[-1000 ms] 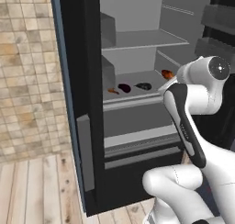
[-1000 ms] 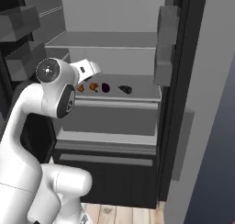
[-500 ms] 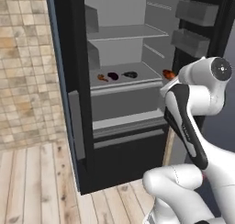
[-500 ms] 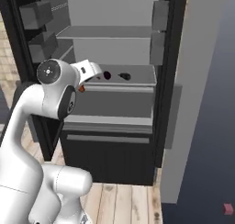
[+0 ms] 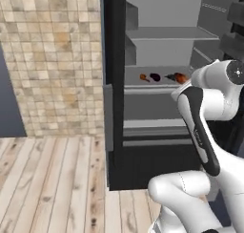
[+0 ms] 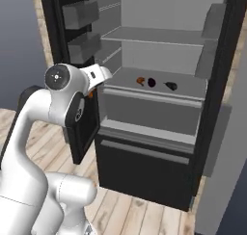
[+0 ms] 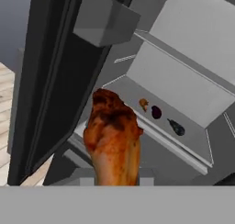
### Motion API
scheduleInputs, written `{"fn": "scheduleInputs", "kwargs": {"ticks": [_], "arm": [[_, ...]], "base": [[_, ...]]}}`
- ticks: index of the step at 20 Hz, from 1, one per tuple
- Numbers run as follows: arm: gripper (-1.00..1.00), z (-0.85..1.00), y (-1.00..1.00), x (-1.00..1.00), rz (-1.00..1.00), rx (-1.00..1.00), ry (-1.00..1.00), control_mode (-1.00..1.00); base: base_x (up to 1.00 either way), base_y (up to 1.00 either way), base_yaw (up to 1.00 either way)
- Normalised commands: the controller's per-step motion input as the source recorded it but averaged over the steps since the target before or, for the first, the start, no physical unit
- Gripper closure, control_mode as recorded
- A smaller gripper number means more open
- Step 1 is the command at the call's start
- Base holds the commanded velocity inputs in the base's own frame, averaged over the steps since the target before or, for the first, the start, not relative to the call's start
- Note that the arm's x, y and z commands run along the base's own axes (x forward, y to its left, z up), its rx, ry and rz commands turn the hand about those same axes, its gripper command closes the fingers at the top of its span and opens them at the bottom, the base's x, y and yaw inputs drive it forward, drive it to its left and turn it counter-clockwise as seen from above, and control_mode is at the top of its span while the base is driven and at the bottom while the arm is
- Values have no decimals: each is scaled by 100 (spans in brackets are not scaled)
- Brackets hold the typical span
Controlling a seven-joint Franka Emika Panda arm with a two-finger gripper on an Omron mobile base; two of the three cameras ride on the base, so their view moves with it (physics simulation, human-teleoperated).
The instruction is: Place one eggplant and one chicken drumstick in each tupperware on the nearby counter, to pack two identical lunches.
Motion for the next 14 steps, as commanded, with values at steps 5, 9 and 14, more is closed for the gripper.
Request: {"fn": "scheduleInputs", "kwargs": {"ticks": [5, 9, 14], "arm": [[100, 0, 0, 0, 0, 0, 0, 100], [100, 0, 0, 0, 0, 0, 0, 100], [100, 0, 0, 0, 0, 0, 0, 100]], "base": [[-28, 0, 52], [-53, 11, 45], [-52, 34, 41]]}}
